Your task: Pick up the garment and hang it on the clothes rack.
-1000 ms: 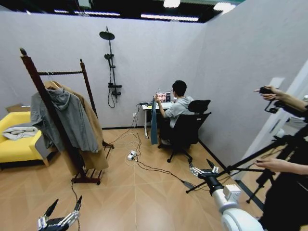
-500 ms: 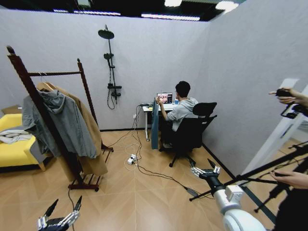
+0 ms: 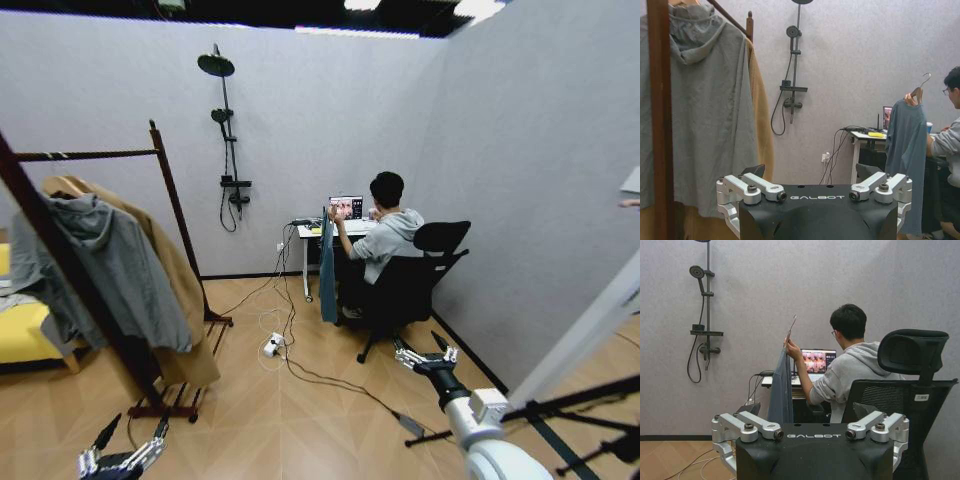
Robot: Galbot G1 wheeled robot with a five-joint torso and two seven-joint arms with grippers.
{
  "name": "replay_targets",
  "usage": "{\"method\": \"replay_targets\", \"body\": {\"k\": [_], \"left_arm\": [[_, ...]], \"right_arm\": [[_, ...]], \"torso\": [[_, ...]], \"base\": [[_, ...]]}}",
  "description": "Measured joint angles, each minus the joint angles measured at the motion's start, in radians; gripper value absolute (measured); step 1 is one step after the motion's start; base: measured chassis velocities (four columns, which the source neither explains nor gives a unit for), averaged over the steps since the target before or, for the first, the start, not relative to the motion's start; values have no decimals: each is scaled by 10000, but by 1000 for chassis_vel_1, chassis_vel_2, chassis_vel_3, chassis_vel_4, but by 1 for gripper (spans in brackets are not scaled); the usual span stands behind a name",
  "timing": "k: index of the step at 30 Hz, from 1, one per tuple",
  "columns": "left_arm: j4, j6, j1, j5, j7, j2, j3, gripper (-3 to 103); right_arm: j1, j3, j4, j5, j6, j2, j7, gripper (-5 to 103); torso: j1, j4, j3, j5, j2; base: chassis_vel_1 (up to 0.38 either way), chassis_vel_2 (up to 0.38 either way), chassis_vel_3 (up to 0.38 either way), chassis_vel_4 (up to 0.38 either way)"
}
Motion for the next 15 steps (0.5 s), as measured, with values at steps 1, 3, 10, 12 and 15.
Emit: {"method": "replay_targets", "body": {"k": [1,3,10,12,15], "left_arm": [[0,0,0,0,0,0,0,100],[0,0,0,0,1,0,0,100],[1,0,0,0,-1,0,1,100],[1,0,0,0,-1,0,0,100],[0,0,-1,0,2,0,0,100]], "right_arm": [[5,5,25,2,0,-1,14,100],[26,7,61,13,-4,-1,40,100],[134,6,167,72,-92,-15,167,100],[154,33,200,151,-108,-33,209,100],[158,55,206,173,-109,-33,217,100]], "torso": [[0,-4,-1,-3,0],[-1,-2,-1,-6,1],[-2,-3,-2,-6,1],[-5,-3,-2,-1,1],[-5,0,-2,-1,1]], "base": [[-251,265,300,-259],[-291,270,300,-256],[-246,251,254,-245],[-250,250,241,-250],[-240,262,234,-253]]}}
